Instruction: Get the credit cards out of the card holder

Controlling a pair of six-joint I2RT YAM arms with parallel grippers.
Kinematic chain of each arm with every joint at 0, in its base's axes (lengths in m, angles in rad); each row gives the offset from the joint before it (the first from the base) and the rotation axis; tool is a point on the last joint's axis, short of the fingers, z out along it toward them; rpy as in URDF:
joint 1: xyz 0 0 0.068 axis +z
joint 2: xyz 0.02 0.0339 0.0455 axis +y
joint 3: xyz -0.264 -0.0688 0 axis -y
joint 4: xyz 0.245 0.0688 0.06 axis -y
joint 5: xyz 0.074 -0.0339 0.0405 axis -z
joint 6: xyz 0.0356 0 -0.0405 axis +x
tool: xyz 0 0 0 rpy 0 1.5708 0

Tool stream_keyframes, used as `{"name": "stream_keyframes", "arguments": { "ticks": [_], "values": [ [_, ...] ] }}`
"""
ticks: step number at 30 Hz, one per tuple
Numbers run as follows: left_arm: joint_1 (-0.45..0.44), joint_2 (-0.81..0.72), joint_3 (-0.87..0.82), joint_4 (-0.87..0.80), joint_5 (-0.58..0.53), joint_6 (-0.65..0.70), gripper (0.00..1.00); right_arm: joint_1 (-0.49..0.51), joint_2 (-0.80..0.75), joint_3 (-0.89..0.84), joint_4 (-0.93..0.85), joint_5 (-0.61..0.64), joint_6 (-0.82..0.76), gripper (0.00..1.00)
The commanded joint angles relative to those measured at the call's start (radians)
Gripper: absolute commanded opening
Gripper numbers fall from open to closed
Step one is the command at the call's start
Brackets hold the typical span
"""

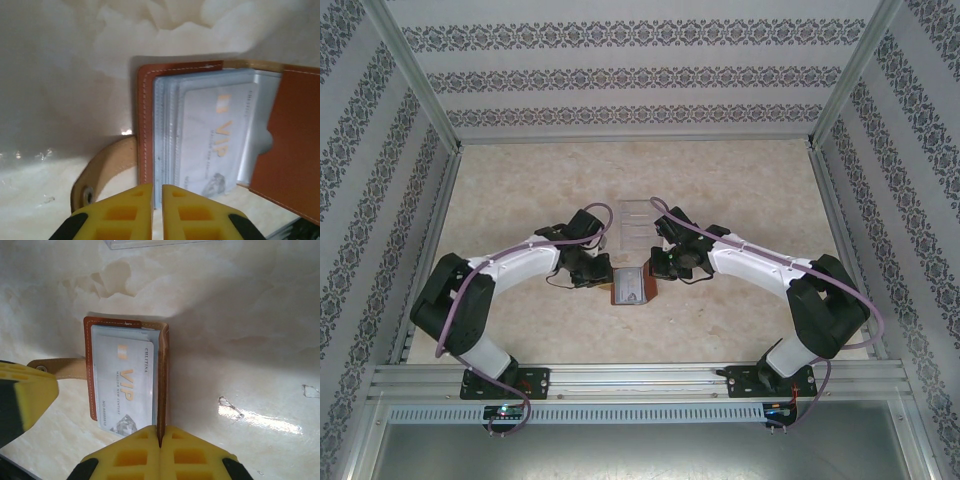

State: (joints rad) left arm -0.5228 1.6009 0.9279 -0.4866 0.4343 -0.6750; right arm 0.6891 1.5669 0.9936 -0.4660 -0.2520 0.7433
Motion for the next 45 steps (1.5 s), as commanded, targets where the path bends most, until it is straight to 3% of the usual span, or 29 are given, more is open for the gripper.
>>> {"name": "stream_keyframes", "arguments": {
  "ticks": [1, 7, 15, 21, 30, 45],
  "values": [
    [-0.004, 0.028, 0.014, 0.005, -0.045, -0.007, 0.11, -0.007, 0.008, -0.003, -0.005, -0.004, -0.019, 0.05],
    [-0.004, 0.074, 0.011, -0.004, -0.078, 0.006, 0.10, -0.003, 0.013, -0.001, -0.062, 0.070, -0.048, 0.17],
    [-0.003, 0.106, 0.025, -0.064, -0.154, 0.031, 0.11, 0.021, 0.038, 0.023, -0.182, 0.233, -0.108, 0.61],
    [-0.002, 0.117, 0.010, -0.050, -0.132, 0.025, 0.11, 0.037, 0.074, 0.035, -0.249, 0.338, -0.147, 0.82],
    [-0.003, 0.119, 0.005, -0.047, -0.118, 0.022, 0.11, 0.059, 0.153, 0.073, -0.313, 0.482, -0.198, 0.88],
    [-0.002, 0.042, 0.079, -0.082, -0.068, 0.014, 0.14, 0.062, 0.150, 0.079, -0.283, 0.424, -0.205, 0.86]
  ]
}}
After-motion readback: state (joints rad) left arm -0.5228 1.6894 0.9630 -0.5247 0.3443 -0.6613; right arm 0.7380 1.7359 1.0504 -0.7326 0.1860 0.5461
